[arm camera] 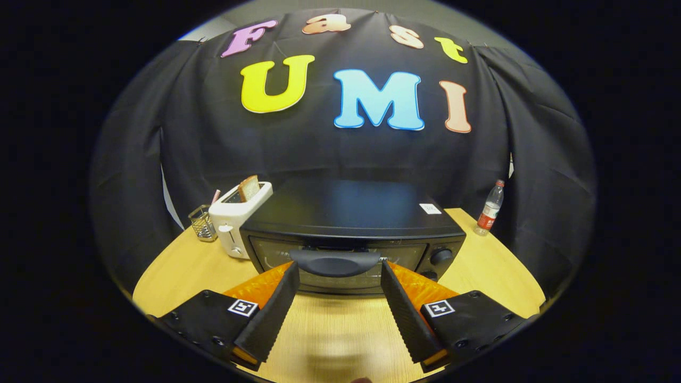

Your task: Open the toaster oven, put the food inside, and close the toaster oven door.

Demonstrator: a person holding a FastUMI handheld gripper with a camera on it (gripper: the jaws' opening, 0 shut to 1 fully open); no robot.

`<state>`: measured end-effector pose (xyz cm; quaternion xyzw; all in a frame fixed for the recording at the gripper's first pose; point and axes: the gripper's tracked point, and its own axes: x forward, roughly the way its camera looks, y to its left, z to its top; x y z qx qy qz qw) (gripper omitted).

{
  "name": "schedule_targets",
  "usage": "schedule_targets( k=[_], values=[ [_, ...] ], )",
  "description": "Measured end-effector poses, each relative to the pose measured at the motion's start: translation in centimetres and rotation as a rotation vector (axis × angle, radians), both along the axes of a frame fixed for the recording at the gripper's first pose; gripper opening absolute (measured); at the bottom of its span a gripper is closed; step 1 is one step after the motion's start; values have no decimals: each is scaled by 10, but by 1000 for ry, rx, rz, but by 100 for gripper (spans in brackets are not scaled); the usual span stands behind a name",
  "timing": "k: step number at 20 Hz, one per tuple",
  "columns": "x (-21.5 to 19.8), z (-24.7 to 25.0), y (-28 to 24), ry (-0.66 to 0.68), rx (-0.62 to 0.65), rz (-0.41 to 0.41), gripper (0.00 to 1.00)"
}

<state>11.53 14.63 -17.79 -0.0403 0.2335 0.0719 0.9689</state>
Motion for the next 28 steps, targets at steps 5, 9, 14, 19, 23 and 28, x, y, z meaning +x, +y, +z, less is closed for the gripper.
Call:
schedule_targets(
  k=[5,9,14,19,23,28],
  values=[
    [-21,48,-13,-106,15,9,97],
    [-42,79,-27,-176,28,5,97],
    [-67,105,-47,-223,32,-10,97],
    [-89,123,-65,-271,15,-9,97],
    [-105,133,-77,-303,15,-17,97],
    [-119,141,-91,-331,19,-24,97]
  ],
)
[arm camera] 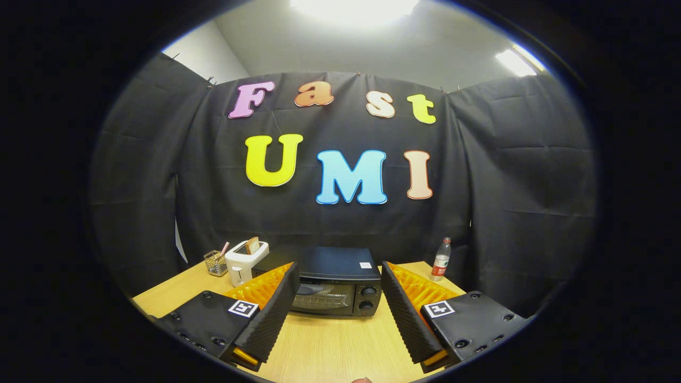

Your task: Open the toaster oven, put the food inside, and close the toaster oven door.

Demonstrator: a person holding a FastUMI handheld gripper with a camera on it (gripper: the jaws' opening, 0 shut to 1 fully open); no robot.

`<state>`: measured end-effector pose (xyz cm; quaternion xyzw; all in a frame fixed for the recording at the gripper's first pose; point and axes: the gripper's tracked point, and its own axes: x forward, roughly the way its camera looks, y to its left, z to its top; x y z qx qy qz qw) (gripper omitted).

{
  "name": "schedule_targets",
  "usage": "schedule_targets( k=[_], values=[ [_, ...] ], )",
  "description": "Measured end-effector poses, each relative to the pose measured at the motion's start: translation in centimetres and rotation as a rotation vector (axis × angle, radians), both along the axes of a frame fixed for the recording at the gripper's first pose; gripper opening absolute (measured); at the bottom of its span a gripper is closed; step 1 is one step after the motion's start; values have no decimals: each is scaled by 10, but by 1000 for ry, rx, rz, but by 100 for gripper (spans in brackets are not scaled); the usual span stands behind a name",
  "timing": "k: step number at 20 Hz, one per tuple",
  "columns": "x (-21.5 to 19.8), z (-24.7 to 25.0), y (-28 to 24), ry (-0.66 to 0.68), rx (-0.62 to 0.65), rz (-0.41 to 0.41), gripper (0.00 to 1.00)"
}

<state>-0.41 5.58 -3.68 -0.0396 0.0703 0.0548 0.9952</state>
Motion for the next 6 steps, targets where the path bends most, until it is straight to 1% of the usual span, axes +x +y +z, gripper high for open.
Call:
schedule_targets(
  k=[6],
  values=[
    [-14,4,-8,-28,2,-2,97]
  ],
)
